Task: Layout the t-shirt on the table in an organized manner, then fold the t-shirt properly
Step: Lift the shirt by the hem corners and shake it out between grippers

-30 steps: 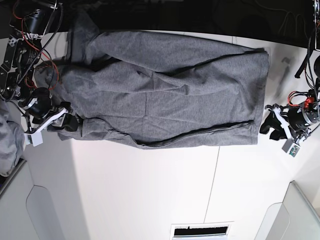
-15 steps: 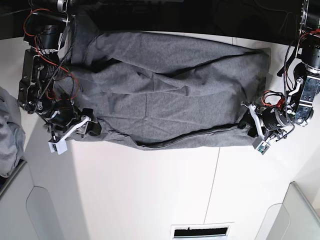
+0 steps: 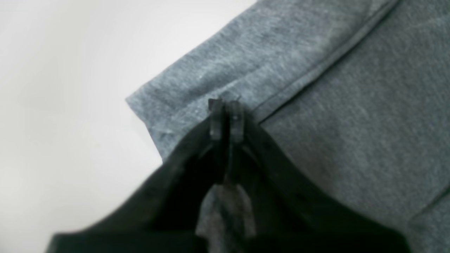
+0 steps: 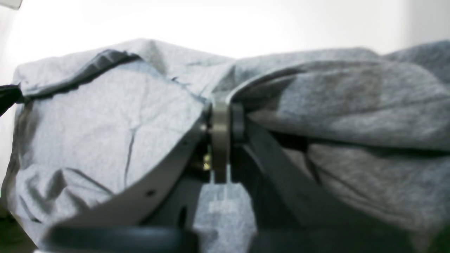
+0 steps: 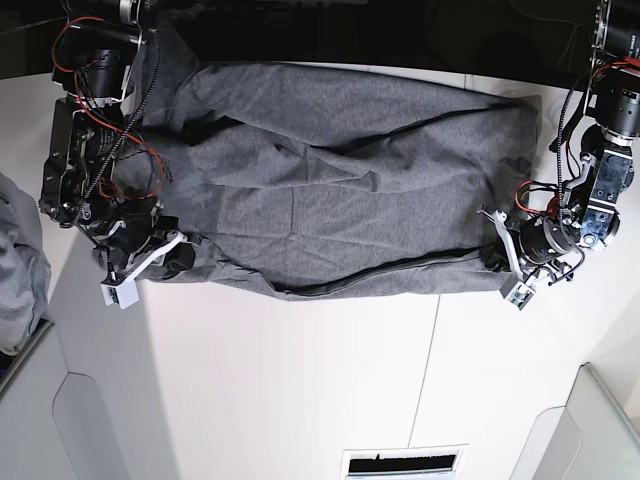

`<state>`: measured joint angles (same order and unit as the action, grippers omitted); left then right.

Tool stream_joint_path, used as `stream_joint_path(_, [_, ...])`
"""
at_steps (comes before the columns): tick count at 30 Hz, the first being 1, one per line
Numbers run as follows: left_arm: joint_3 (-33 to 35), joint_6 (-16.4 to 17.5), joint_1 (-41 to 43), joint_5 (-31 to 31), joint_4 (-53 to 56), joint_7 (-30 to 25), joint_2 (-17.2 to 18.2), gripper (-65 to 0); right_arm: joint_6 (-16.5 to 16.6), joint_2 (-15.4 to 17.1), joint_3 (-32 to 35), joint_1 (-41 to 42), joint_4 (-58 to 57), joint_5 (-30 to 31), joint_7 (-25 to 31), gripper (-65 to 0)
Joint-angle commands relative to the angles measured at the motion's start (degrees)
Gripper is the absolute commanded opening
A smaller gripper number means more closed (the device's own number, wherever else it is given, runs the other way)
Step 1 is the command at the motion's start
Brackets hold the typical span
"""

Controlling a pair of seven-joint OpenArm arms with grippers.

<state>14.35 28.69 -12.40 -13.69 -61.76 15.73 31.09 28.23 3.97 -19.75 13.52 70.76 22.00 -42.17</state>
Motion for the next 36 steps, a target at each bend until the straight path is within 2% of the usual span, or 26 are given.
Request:
stream_joint_path(1, [0.0, -0.2, -1.2, -0.4, -0.7, -1.3, 1.0, -65.0, 0.7, 0.3, 0.0, 1.3, 0.8, 0.9, 1.3, -65.0])
stream_joint_path(6, [0.7, -0.2, -1.7, -0.4, -0.7, -1.1, 1.1, -65.0, 0.7, 0.3, 0.0, 1.7, 0.8, 0.9, 3.0, -65.0])
stream_joint_path(13, [0.7, -1.0, -7.3, -2.1, -0.8, 0.5, 3.0, -65.0, 0.8, 0.8, 0.0, 6.8, 0.8, 0.3, 2.9, -65.0])
stream_joint_path(17, [0.7, 3.0, -8.5, -6.5, -0.8, 3.7, 5.0, -65.0, 1.0, 0.8, 0.0, 8.6, 0.8, -1.5, 2.7, -65.0])
stream_joint_path(18, [0.7, 4.9, -8.5, -7.6, -0.8, 4.5, 5.4, -61.7, 1.0, 0.8, 0.0, 8.7, 0.8, -1.5, 2.7, -65.0])
stream_joint_path(21, [0.7, 10.4, -7.7, -12.0, -0.8, 7.8, 6.6, -35.3, 1.1, 0.8, 0.0, 8.5, 0.8, -2.1, 2.7, -65.0])
stream_joint_path(22, [0.7, 11.3, -7.2, -13.0, -0.8, 7.9, 6.9, -31.0, 1.1, 0.8, 0.0, 8.5, 0.8, -2.8, 2.7, -65.0])
stream_joint_path(26, [0.7, 11.3, -4.3, -13.5, -0.8, 7.3, 6.7, -30.2, 1.1, 0.8, 0.0, 8.5, 0.8, -4.2, 2.7, -65.0])
stream_joint_path(28, [0.7, 11.3, -2.8, -11.3, -0.8, 5.2, 5.9, -30.2, 1.1, 0.8, 0.1, 8.5, 0.8, -3.7, 2.7, -65.0])
stream_joint_path(31, [0.7, 7.5, -1.8, -5.7, -0.8, 1.0, 4.6, -30.2, 1.1, 0.8, 0.1, 8.5, 0.8, -3.5, 2.7, -65.0])
stream_joint_path(36, [0.8, 2.4, -1.8, 2.4, -0.8, -0.6, 1.6, -30.2, 1.1, 0.7, 0.1, 8.5, 0.8, -3.5, 2.4, -65.0])
